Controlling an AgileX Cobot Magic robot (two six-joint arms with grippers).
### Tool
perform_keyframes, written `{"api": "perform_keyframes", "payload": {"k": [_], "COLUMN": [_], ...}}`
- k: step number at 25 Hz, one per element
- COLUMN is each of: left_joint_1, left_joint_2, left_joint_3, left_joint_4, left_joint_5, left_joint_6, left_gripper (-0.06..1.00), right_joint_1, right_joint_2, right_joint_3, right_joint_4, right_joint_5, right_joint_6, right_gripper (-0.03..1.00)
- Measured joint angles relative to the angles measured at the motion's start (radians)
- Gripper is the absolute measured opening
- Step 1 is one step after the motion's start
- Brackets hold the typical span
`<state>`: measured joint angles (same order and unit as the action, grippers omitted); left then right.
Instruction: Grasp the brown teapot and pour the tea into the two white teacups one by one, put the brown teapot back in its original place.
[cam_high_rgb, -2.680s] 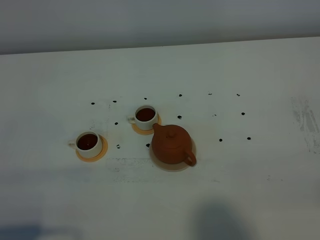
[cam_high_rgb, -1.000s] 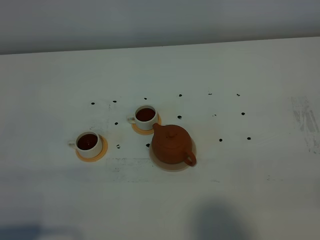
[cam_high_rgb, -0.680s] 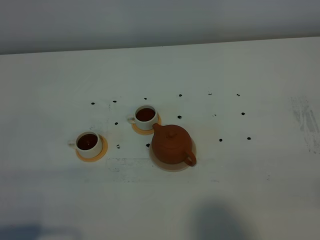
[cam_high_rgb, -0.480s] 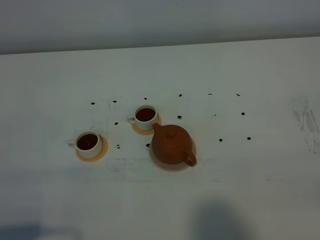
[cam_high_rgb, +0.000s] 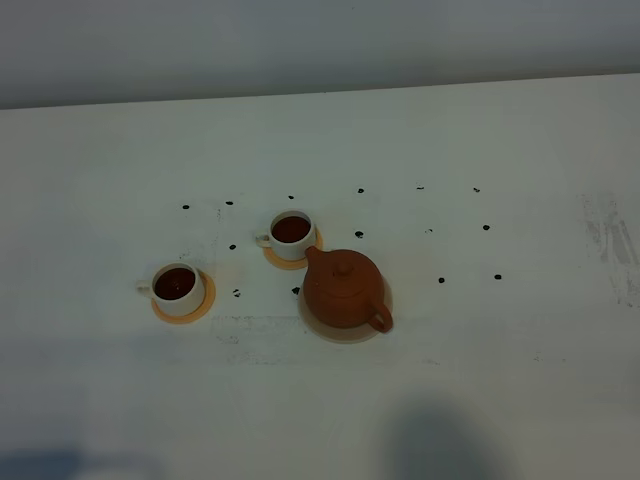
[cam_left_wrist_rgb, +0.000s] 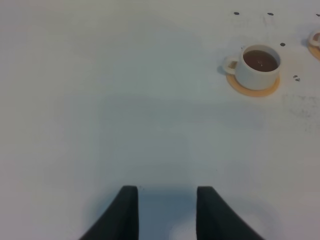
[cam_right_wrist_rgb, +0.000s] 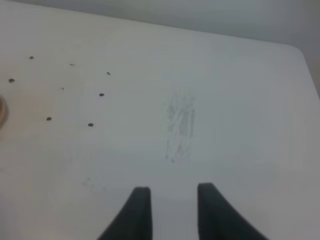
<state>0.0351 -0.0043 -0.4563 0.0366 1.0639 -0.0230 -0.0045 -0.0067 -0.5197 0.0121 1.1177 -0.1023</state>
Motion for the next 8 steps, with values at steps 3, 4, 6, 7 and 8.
{"api": "perform_keyframes", "payload": {"k": [3, 4, 6, 7, 8], "left_joint_1": [0.000, 0.000, 0.000, 0.000, 0.000], "left_joint_2": [0.000, 0.000, 0.000, 0.000, 0.000], "left_joint_3": [0.000, 0.000, 0.000, 0.000, 0.000], "left_joint_4": [0.000, 0.000, 0.000, 0.000, 0.000], "left_joint_5": [0.000, 0.000, 0.000, 0.000, 0.000], "left_joint_6": [0.000, 0.000, 0.000, 0.000, 0.001], "left_gripper": [0.30, 0.30, 0.30, 0.30, 0.30], "right_joint_1": [0.000, 0.000, 0.000, 0.000, 0.000], "right_joint_2": [0.000, 0.000, 0.000, 0.000, 0.000], "right_joint_3": [0.000, 0.000, 0.000, 0.000, 0.000], "right_joint_4": [0.000, 0.000, 0.000, 0.000, 0.000], "right_joint_5": [0.000, 0.000, 0.000, 0.000, 0.000], "right_joint_6": [0.000, 0.000, 0.000, 0.000, 0.000], "right_gripper": [0.22, 0.22, 0.22, 0.22, 0.22]}}
